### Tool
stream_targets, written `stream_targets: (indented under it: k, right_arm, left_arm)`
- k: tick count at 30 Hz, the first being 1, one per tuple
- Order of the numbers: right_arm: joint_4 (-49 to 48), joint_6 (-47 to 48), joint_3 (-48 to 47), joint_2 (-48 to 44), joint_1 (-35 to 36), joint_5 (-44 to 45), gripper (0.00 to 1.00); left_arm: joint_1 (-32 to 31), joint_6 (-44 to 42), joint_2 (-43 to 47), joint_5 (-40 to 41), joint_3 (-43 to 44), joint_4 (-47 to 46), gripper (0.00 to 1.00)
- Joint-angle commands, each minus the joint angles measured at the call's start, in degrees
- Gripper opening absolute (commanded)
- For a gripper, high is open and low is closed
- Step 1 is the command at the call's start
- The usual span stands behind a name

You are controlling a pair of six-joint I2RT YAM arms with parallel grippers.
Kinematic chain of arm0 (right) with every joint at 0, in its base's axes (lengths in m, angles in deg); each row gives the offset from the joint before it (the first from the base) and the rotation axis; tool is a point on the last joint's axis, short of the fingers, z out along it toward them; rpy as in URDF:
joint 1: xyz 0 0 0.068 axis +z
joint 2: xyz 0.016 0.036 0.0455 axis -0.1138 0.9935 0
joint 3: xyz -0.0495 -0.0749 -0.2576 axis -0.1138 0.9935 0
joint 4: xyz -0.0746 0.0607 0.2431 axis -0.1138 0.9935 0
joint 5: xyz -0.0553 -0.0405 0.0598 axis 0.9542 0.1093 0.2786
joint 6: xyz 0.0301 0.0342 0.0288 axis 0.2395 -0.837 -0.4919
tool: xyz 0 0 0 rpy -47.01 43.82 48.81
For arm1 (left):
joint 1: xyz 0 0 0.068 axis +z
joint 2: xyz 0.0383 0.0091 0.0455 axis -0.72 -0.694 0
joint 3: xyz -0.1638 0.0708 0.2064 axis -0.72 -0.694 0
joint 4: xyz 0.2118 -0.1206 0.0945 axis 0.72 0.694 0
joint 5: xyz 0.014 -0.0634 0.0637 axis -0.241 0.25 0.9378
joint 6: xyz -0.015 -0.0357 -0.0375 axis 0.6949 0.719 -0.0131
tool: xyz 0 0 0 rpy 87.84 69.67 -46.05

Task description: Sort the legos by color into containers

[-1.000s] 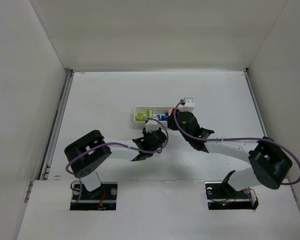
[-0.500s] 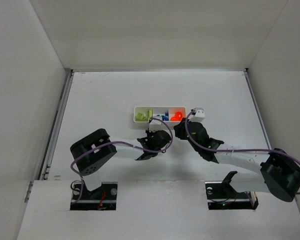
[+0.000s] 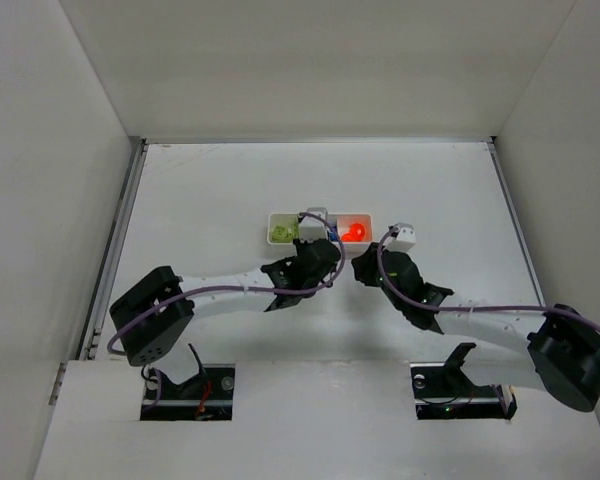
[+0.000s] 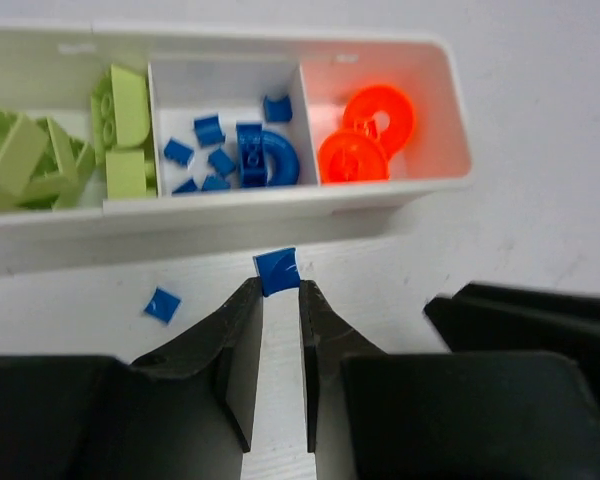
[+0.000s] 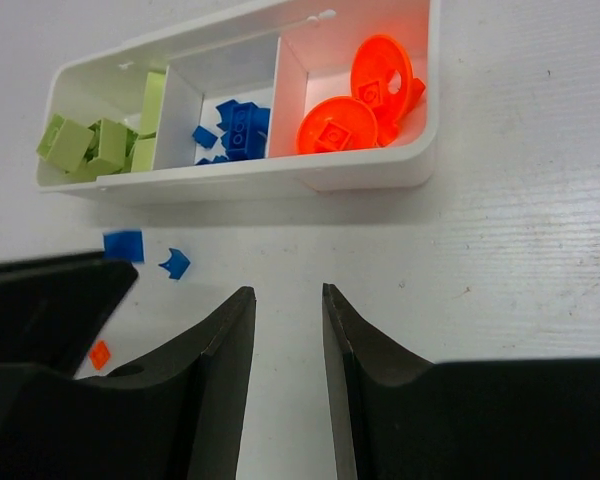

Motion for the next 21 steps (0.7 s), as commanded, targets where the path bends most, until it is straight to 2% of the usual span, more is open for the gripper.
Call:
stream_targets:
  k: [1, 3, 6, 8, 10, 15, 21]
  right_arm:
    - [-2.5, -1.2, 0.3, 0.0, 1.0, 0.2, 0.39]
    - [-2.4, -1.2, 0.2, 0.1, 1.4, 0.5, 0.39]
    - [-2.5, -1.2, 0.3, 0.7, 2.0, 0.6, 0.39]
    - [-2.7, -1.8, 0.4, 1.0, 3.1, 0.9, 0.39]
    - [-3.0, -2.3, 0.2, 2.2, 4.5, 1.5, 0.39]
    - [-2.5, -1.8, -2.4, 6.8, 9.1, 5.5, 0.39]
    - [-3.8, 0.0, -9.6, 16.6, 13.3, 6.0, 0.39]
  left_arm:
    - [3.3, -4.8, -1.6, -1.2, 6.7, -0.6, 0.13]
    - [5.3, -6.1, -4.6, -2.8, 10.2, -0.8, 0.15]
    - [8.0, -7.2, -9.2, -4.8, 14.7, -0.7, 0.25]
    - [9.0, -7.2, -10.4, -5.7, 15.9, -0.9, 0.31]
    - [9.4, -7.1, -10.0, -6.0, 15.6, -1.1, 0.33]
    - [10.4, -6.4, -4.5, -5.4, 9.2, -2.9, 0.33]
    - [11.8, -3.7, 7.0, -3.0, -4.9, -4.1, 0.32]
